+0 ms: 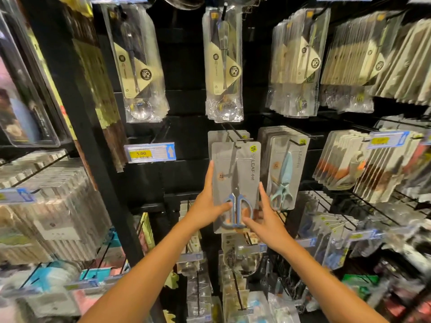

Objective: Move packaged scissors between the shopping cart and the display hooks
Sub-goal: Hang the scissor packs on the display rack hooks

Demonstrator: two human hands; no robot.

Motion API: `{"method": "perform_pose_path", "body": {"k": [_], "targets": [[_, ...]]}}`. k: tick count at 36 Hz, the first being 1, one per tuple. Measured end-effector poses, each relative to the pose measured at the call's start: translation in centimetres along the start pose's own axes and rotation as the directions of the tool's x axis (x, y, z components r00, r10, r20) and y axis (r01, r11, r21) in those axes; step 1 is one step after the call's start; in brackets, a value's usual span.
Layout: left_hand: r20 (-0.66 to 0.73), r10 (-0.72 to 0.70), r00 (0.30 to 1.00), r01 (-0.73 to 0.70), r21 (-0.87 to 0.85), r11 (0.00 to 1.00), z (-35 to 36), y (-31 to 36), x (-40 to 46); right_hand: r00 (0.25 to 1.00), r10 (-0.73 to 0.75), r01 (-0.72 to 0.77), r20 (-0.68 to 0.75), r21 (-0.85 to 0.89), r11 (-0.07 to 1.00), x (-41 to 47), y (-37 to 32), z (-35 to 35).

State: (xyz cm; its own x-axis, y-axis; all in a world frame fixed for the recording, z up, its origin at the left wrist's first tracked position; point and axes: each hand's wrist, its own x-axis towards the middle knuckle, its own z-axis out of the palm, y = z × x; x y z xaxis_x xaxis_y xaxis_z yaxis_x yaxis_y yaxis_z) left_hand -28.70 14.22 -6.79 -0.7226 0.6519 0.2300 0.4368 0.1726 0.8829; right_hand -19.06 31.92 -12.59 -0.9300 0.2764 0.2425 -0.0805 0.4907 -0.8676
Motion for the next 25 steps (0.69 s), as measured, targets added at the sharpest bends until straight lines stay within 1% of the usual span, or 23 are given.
{"method": "perform_pose_path", "body": {"k": [5, 7, 12, 17, 22, 25], "targets": [[0.007, -0.009, 1.000, 0.009, -0.025, 1.000, 0.1, -0.9, 1.7, 1.000, -0.028, 0.028, 0.006, -0.028, 0.999, 2.5, 0.7, 0.1], [-0.029, -0.031, 0.999, 0.031, -0.019, 0.999, 0.1, -1.1, 2.7, 0.998, -0.058, 0.058, 0.001, -0.025, 0.998, 3.8, 1.0, 0.0], [-0.078, -0.073, 0.994, 0.073, -0.003, 0.997, 0.2, -1.6, 4.6, 0.996, -0.079, 0.080, 0.047, -0.010, 0.997, 6.4, 2.3, -0.4], [-0.102, -0.065, 0.993, 0.070, 0.045, 0.997, 0.6, -2.1, 5.6, 0.995, -0.070, 0.071, 0.073, -0.016, 0.997, 8.2, 3.1, -0.7], [-0.143, -0.107, 0.984, 0.117, 0.067, 0.991, 1.0, -3.0, 5.3, 0.996, -0.078, 0.077, 0.042, 0.017, 0.997, 8.6, 3.6, -0.3], [-0.184, -0.121, 0.975, 0.145, 0.118, 0.982, 1.2, -3.8, 4.5, 0.997, -0.069, 0.070, -0.021, 0.075, 0.995, 7.6, 4.0, 0.8]]}}
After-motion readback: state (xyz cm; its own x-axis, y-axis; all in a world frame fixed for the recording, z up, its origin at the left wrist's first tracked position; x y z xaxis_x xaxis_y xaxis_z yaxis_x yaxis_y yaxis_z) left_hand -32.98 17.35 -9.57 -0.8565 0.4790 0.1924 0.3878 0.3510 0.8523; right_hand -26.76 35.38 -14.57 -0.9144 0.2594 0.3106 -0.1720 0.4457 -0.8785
